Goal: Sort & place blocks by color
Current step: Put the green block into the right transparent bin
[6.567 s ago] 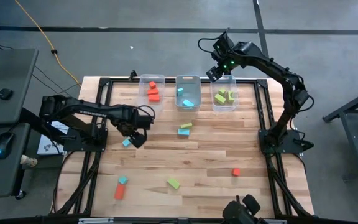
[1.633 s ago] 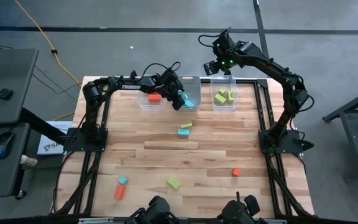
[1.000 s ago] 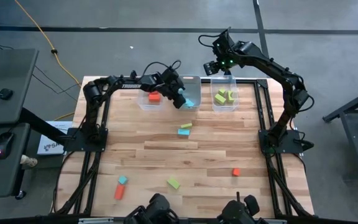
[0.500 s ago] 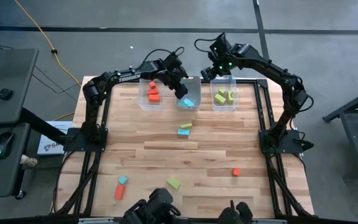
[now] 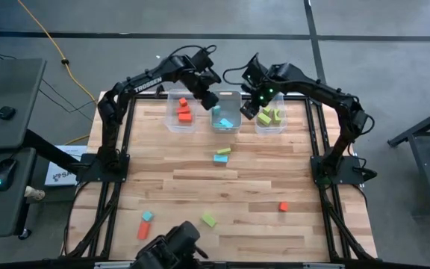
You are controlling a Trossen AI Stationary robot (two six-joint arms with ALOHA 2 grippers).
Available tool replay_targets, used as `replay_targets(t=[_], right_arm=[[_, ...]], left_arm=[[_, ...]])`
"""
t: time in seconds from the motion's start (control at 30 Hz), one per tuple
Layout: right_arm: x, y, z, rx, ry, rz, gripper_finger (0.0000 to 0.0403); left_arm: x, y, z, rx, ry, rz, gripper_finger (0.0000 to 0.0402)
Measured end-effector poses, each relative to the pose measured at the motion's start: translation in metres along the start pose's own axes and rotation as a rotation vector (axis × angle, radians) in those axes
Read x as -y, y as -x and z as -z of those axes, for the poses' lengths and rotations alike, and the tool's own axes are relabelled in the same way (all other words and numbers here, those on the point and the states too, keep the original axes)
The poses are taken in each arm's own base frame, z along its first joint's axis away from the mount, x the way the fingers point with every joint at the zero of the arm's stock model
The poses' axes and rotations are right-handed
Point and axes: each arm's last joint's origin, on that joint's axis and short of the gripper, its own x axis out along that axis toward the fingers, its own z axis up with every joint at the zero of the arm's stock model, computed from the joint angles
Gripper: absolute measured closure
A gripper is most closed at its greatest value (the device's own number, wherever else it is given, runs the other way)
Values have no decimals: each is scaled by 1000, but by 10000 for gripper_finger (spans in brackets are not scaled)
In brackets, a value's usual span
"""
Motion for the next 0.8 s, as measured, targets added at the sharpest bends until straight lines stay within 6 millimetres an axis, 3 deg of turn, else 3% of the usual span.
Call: replay_targets(t=[0.3, 0.8], right_arm=[[-30, -2, 9, -45, 130, -80, 210], [-66, -3, 20, -54, 479, -199, 210]], left_arm=[[11, 43, 21, -65, 16, -249, 245], [61, 120, 68, -53, 51, -333, 245]])
